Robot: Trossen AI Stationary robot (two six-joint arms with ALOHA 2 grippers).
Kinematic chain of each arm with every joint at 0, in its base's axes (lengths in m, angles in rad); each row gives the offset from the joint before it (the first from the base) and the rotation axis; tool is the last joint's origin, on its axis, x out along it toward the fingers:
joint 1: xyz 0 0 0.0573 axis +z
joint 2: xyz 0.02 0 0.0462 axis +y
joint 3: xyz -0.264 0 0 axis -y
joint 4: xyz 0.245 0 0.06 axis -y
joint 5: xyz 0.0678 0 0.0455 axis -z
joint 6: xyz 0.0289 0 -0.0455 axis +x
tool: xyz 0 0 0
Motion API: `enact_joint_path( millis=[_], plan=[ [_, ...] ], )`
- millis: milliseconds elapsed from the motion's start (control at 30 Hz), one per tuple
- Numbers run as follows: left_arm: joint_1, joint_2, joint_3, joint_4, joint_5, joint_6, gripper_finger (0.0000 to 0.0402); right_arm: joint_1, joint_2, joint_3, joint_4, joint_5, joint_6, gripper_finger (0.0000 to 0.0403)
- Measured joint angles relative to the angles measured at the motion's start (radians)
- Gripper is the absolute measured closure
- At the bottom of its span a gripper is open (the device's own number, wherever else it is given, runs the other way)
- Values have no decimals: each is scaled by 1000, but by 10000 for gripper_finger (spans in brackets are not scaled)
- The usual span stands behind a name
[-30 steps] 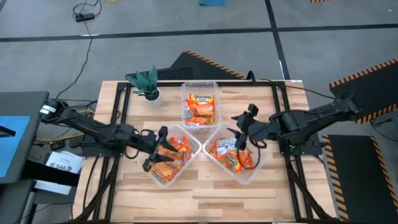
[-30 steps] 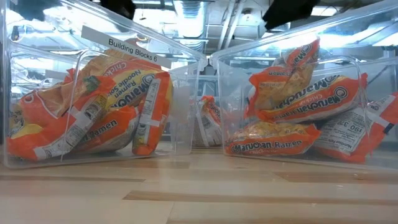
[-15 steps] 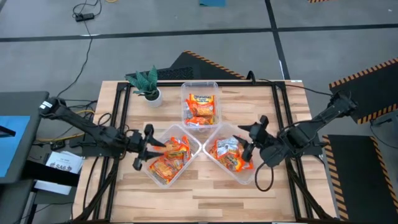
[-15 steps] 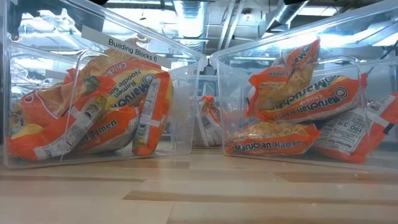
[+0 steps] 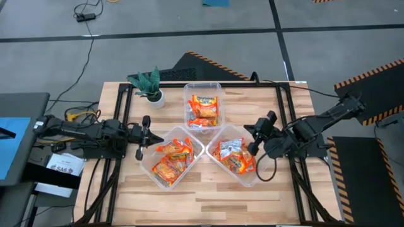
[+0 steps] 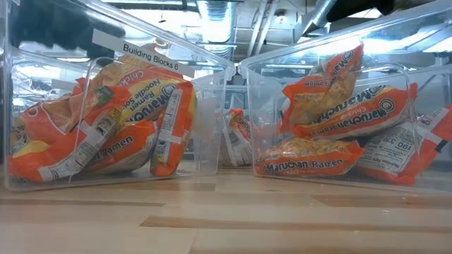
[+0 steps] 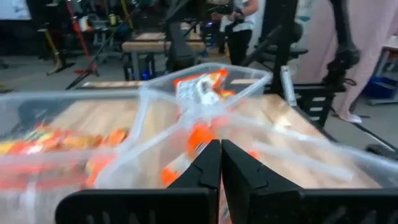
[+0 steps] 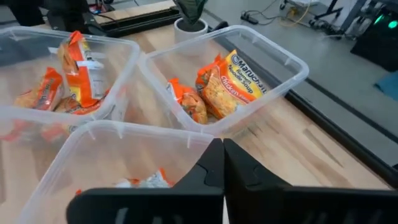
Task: Sort Maruchan noodles
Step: Return to Home Position
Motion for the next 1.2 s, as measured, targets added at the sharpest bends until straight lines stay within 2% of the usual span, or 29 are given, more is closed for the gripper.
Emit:
enact_joint_path(
  millis=[133, 233, 467, 600, 767, 933, 1100, 1200],
  plan=[
    [66, -94, -104, 47, 78, -43, 401, 10, -38, 0, -14, -27, -14, 396],
    [78, -170, -183, 78, 93, -86, 401, 22, -55, 1, -43, -35, -12, 396],
    [76, -292, -183, -45, 84, -93, 401, 66, -60, -8, -94, -44, -9, 396],
    [76, -319, -184, -56, 43, -92, 401, 92, -94, -112, -20, -69, -9, 396],
    [76, -321, -184, -67, -1, -112, 401, 75, -226, -311, 153, -119, -37, 396],
    [76, -320, -185, -91, -3, -101, 401, 0, -446, -514, 419, -177, -218, 396],
    [76, -320, -186, -149, -4, -101, 401, -143, -678, -713, 735, -380, -465, 396],
    [76, -320, -186, -195, -4, -102, 401, -246, -787, -788, 829, -506, -553, 396]
  ],
)
